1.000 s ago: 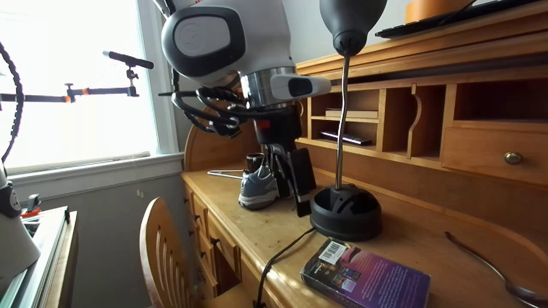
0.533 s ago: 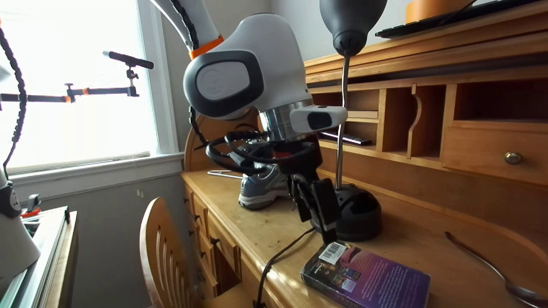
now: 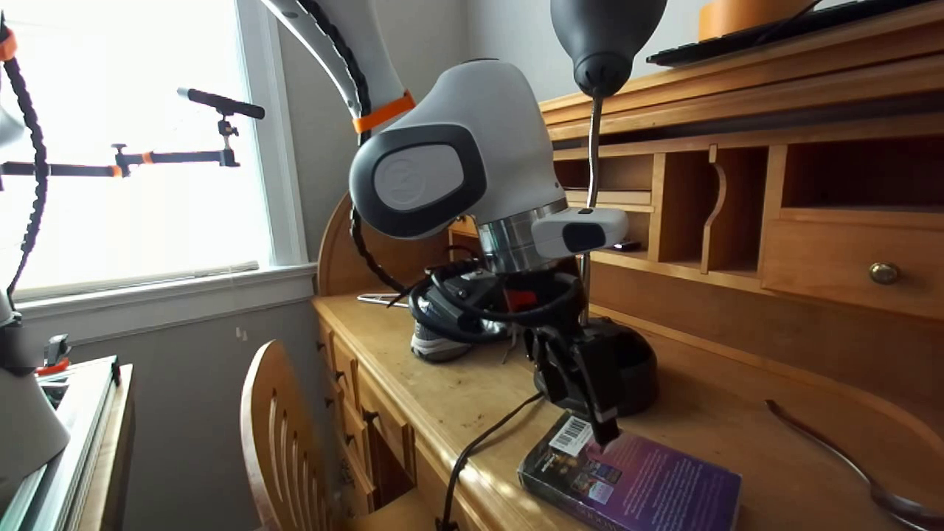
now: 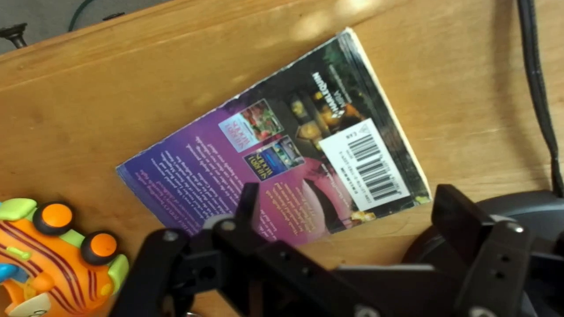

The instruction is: Put the book on top of the mug

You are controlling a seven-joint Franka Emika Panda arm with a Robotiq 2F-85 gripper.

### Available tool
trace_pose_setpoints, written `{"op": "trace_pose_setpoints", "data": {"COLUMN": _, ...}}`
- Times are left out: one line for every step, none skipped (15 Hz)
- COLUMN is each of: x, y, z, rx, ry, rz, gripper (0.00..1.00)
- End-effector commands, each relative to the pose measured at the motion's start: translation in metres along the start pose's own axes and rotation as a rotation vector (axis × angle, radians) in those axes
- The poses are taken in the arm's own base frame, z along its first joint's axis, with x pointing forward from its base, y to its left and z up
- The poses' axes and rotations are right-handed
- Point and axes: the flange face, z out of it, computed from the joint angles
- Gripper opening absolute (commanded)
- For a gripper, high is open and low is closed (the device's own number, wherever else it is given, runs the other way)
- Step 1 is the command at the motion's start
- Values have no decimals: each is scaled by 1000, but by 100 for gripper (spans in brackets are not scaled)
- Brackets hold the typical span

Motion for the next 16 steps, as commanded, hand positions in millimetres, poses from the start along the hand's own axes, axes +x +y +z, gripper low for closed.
{"op": "trace_pose_setpoints", "data": {"x": 9, "y": -5, "z": 10, "rx": 25, "ry": 13, "rz": 14, "gripper": 100}}
{"op": "trace_pose_setpoints", "data": {"x": 10, "y": -7, "z": 10, "rx": 32, "ry": 14, "rz": 12, "gripper": 100}}
{"op": "trace_pose_setpoints", "data": {"x": 12, "y": -9, "z": 12, "rx": 40, "ry": 15, "rz": 11, "gripper": 100}}
{"op": "trace_pose_setpoints", "data": {"x": 13, "y": -10, "z": 15, "rx": 41, "ry": 10, "rz": 11, "gripper": 100}}
{"op": "trace_pose_setpoints", "data": {"x": 13, "y": -11, "z": 17, "rx": 43, "ry": 6, "rz": 11, "gripper": 100}}
{"op": "trace_pose_setpoints", "data": {"x": 13, "y": -11, "z": 21, "rx": 41, "ry": -2, "rz": 10, "gripper": 100}}
{"op": "trace_pose_setpoints", "data": {"x": 13, "y": -10, "z": 23, "rx": 38, "ry": -3, "rz": 7, "gripper": 100}}
{"op": "trace_pose_setpoints", "data": {"x": 13, "y": -9, "z": 26, "rx": 33, "ry": -9, "rz": 5, "gripper": 100}}
{"op": "trace_pose_setpoints", "data": {"x": 12, "y": -9, "z": 29, "rx": 26, "ry": -16, "rz": 2, "gripper": 100}}
{"op": "trace_pose_setpoints", "data": {"x": 11, "y": -8, "z": 32, "rx": 24, "ry": -22, "rz": 0, "gripper": 100}}
{"op": "trace_pose_setpoints", "data": {"x": 10, "y": -7, "z": 35, "rx": 19, "ry": -28, "rz": 0, "gripper": 100}}
{"op": "trace_pose_setpoints", "data": {"x": 10, "y": -6, "z": 38, "rx": 13, "ry": -33, "rz": -3, "gripper": 75}}
{"op": "trace_pose_setpoints", "data": {"x": 10, "y": -5, "z": 40, "rx": 9, "ry": -37, "rz": -6, "gripper": 72}}
{"op": "trace_pose_setpoints", "data": {"x": 9, "y": -4, "z": 42, "rx": 4, "ry": -40, "rz": -9, "gripper": 66}}
{"op": "trace_pose_setpoints", "data": {"x": 11, "y": -3, "z": 42, "rx": 1, "ry": -37, "rz": -10, "gripper": 56}}
{"op": "trace_pose_setpoints", "data": {"x": 12, "y": -3, "z": 40, "rx": -1, "ry": -33, "rz": -10, "gripper": 50}}
